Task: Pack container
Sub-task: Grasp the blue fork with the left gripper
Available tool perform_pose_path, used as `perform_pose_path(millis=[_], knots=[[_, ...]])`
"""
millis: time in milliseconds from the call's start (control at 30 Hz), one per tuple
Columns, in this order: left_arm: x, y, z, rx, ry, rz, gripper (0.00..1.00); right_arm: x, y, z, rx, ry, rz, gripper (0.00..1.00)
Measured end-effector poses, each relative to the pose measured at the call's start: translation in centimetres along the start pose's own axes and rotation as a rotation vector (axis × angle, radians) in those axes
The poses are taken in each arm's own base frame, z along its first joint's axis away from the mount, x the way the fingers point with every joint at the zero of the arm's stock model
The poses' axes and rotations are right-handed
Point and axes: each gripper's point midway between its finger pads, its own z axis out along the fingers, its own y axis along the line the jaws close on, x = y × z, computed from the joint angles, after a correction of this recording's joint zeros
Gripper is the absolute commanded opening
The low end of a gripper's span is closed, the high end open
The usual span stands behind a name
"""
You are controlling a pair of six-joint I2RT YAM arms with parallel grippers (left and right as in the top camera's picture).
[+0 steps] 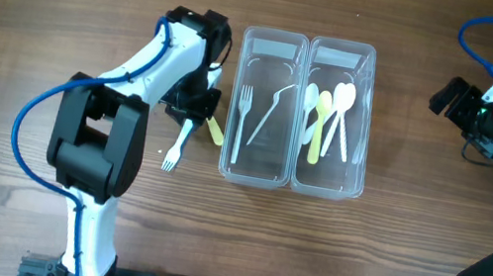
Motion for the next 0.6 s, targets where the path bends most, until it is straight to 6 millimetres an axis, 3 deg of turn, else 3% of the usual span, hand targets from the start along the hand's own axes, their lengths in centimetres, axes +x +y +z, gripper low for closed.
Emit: perform_pose_path(millis=[67,133,233,300,367,433,533,600], knots=[[0.7,-0.5,-1.5,-0.001,-0.026,0.017,0.37,0.0,0.0,0.0,0.0,0.0,0.0,1.0],[1.5,-0.8,-4.1,0.006,-0.09,0.026,0.42,0.0,0.0,0.0,0.0,-0.001,0.0,1.0],[2.2,-0.7,-9.5,0.034,-0.29,0.028,0.54,0.0,0.0,0.0,0.0,0.0,0.0,1.0],[1.8,-0.7,-10.9,0.052,-0.415,0.024,0.56,0.0,0.0,0.0,0.0,0.0,0.0,1.0],[1.4,-0.4,-9.5,0.058,-0.454,0.015,0.56,0.0,0.0,0.0,0.0,0.0,0.0,1.0],[1.2,0.3,-5.5,0.052,-0.409,-0.005,0.56,0.0,0.0,0.0,0.0,0.0,0.0,1.0],[1.7,1.3,-1.2,0.044,-0.334,-0.031,0.59,0.0,0.0,0.0,0.0,0.001,0.001,1.0],[0.9,1.6,-1.2,0.043,-0.368,-0.014,0.6,0.0,0.0,0.0,0.0,0.001,0.003,1.0]])
